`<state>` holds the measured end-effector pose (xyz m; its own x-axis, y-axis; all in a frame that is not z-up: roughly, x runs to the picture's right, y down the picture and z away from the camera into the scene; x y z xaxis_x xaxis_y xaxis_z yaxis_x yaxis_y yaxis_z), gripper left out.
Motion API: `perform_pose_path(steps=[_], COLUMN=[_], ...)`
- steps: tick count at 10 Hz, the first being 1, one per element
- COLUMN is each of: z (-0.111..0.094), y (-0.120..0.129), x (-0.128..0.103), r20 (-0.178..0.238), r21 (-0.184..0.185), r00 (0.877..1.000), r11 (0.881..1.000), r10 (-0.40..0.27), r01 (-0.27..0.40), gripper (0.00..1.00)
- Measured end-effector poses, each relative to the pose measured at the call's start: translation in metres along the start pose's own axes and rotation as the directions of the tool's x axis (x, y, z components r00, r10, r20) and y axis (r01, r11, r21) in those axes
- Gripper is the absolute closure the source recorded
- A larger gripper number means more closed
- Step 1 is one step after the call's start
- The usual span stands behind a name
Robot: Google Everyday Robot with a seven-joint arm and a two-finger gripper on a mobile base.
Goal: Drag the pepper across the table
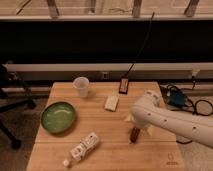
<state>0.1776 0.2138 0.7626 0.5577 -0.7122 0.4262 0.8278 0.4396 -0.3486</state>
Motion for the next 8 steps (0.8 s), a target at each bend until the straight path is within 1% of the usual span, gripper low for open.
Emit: perform_pose_path(steps=[3, 8], z=[0.006, 0.014], y=[-0.003, -0.007], x=[-0.004, -0.006], r20=[-0.005, -0.009], r21=[0.001, 0.001], r00=[0.999, 0.995], r11=[0.999, 0.995], r10=[-0.045, -0.101], r01=[0.045, 0.101], gripper=[0.20, 0.20])
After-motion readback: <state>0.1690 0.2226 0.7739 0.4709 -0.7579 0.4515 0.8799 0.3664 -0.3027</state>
